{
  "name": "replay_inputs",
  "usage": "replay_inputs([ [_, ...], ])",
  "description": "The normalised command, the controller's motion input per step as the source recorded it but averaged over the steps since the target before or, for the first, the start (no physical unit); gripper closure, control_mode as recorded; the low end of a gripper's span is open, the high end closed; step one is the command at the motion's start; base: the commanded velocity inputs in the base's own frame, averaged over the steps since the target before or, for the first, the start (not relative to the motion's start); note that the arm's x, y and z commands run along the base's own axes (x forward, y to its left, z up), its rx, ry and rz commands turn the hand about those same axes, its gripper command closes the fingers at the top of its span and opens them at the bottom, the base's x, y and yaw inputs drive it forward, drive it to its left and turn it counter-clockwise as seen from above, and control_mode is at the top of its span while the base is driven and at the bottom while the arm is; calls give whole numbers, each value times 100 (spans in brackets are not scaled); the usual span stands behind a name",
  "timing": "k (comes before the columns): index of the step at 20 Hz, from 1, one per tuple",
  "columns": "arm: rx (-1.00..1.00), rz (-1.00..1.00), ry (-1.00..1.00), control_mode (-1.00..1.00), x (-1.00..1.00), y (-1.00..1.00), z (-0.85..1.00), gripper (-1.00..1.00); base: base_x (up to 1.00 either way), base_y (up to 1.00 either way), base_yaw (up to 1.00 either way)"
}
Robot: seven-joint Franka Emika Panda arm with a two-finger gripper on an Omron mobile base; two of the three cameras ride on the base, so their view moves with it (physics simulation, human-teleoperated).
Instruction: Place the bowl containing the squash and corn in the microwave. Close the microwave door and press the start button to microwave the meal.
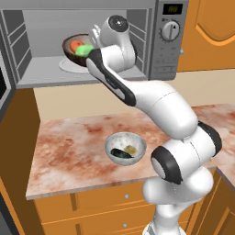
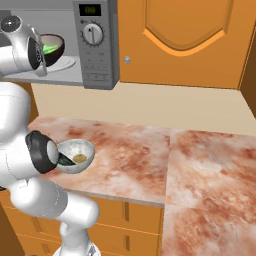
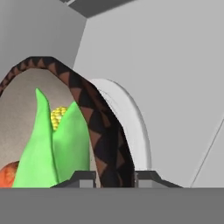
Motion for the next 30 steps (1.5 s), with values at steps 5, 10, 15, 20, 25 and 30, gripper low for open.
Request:
replay_inputs([
  [5,-6,-3,0,-100,41,21,-14,-100,0,0,0],
  [10,-7,-2,0,-100,29,23,-9,-100,0,0,0],
  [15,-3,0,0,-100,0,1,-1,-100,0,0,0],
  [20,-4,0,-12,-100,-37,0,-12,-100,0,0,0],
  [25,-5,0,-33,-100,-68,0,-37,-100,0,0,0],
  [30,0,0,-16,-100,-79,-8,11,-100,0,0,0],
])
